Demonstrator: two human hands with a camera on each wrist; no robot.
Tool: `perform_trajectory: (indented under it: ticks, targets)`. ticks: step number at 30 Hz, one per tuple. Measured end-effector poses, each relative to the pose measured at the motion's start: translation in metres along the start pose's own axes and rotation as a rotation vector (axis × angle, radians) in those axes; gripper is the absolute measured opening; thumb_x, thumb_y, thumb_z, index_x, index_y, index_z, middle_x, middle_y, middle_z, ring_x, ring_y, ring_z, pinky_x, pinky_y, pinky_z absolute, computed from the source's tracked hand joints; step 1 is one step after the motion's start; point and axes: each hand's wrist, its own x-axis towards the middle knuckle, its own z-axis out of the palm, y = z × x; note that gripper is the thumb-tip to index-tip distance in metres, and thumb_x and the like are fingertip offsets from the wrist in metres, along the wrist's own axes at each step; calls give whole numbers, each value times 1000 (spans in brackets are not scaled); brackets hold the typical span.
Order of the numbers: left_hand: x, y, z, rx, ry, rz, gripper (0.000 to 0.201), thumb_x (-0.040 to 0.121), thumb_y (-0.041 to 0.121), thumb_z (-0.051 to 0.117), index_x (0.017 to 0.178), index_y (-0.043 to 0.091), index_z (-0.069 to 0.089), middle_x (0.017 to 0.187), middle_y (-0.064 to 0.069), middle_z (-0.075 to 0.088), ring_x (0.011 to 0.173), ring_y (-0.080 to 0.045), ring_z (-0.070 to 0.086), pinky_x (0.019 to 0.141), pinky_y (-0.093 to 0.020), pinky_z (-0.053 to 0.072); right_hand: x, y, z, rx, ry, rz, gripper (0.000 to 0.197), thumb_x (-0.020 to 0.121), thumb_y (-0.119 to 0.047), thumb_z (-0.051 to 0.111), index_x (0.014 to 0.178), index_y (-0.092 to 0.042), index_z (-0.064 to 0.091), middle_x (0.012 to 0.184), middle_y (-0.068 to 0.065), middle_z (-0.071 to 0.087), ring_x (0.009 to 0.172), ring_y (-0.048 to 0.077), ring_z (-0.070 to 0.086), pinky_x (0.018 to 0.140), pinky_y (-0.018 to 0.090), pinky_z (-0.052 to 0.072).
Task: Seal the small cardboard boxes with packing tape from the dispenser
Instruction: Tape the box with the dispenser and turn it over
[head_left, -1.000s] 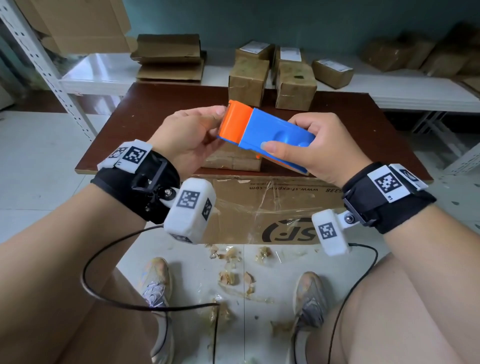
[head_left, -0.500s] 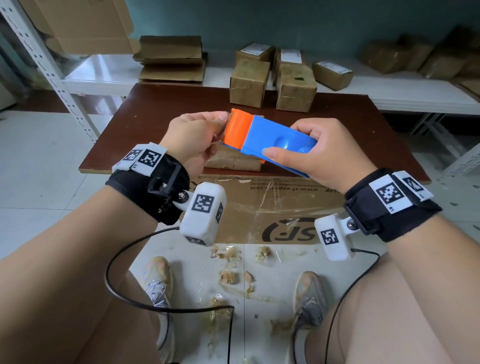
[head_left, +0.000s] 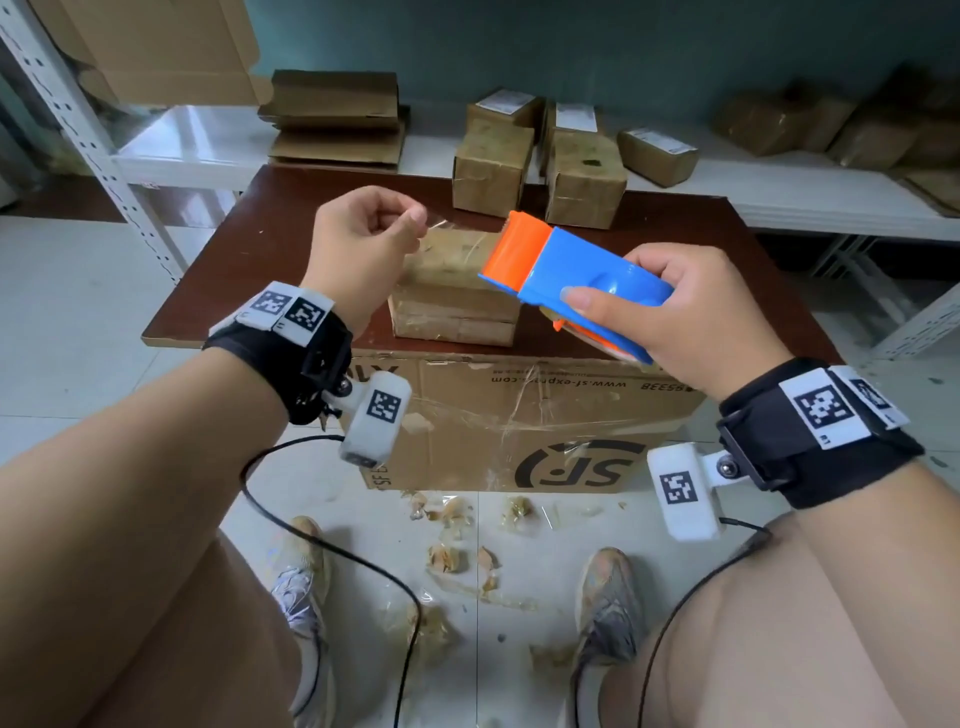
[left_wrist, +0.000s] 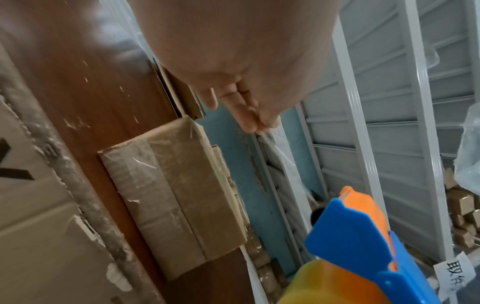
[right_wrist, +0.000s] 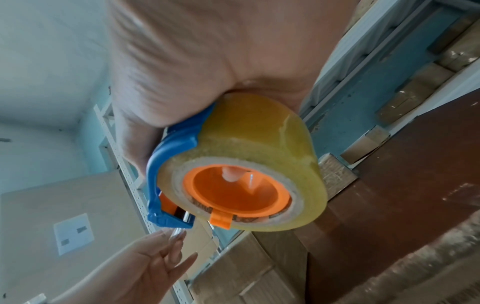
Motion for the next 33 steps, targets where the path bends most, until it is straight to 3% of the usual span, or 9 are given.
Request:
perform_trajectory:
  ticks: [6, 9, 11, 14, 16, 20, 24, 29, 33]
  targets:
    - [11, -8, 31, 140, -63, 11, 14, 103, 18, 65, 91, 23, 67, 86, -3, 68, 65, -6, 54, 58, -25, 48, 4, 3, -8, 22, 12, 76, 65, 82, -66, 78, 78, -3, 67, 74, 17, 65, 70, 34, 64, 57, 33, 43]
    - [14, -13, 39, 268, -124, 34, 13, 105, 18, 61, 93, 22, 65, 85, 2, 64, 59, 1, 52, 55, -16, 46, 9, 10, -8, 6, 7, 110, 71, 80, -69, 78, 80, 0, 66, 75, 19, 65, 71, 35, 64, 58, 34, 41]
    - [16, -15, 42, 336, -140, 75, 11, 105, 16, 59, 96, 19, 65, 89, 2, 64, 63, 2, 54, 58, -13, 46, 13, 14, -9, -3, 2, 127, 77, 77, -73, 77, 81, 3, 64, 73, 19, 62, 66, 35, 60, 57, 34, 39]
    - [18, -17, 48, 354, -148, 92, 11, 105, 16, 57, 97, 21, 64, 89, 7, 62, 72, -13, 62, 66, -29, 55, 16, 18, -12, -13, -6, 173, 73, 82, -67, 78, 77, 3, 57, 62, 6, 53, 52, 13, 49, 54, 29, 36]
    - [18, -19, 52, 375, -158, 120, 11, 104, 17, 58, 96, 22, 63, 85, 9, 61, 70, -15, 62, 62, -28, 52, 18, 21, -14, -10, -6, 193, 70, 83, -65, 78, 73, 0, 55, 60, 1, 50, 51, 9, 47, 53, 27, 35]
    - [15, -25, 57, 471, -156, 208, 7, 106, 20, 59, 100, 23, 61, 84, 13, 60, 72, -4, 53, 66, -19, 41, 19, 29, -18, -9, -15, 223, 63, 84, -65, 78, 70, -8, 56, 62, 3, 53, 53, 9, 50, 53, 27, 36]
    - [14, -28, 62, 507, -76, 234, 8, 107, 24, 55, 105, 22, 62, 94, 7, 64, 85, -12, 57, 74, -27, 41, 17, 31, -18, -4, -35, 226, 73, 83, -65, 78, 80, 5, 57, 70, 18, 59, 57, 17, 53, 58, 34, 38]
    - [9, -23, 69, 514, 74, 295, 15, 108, 19, 53, 112, 11, 66, 104, 6, 62, 90, -10, 53, 80, -24, 38, 16, 20, -12, 20, -1, 166, 79, 79, -71, 76, 79, 5, 56, 72, 22, 54, 57, 21, 48, 58, 34, 36]
    - [6, -22, 69, 523, 47, 255, 15, 108, 18, 52, 111, 9, 64, 104, 2, 62, 90, -13, 52, 79, -25, 36, 9, 14, -10, 33, 14, 140, 78, 79, -72, 76, 79, 4, 59, 74, 22, 56, 60, 28, 52, 58, 35, 37]
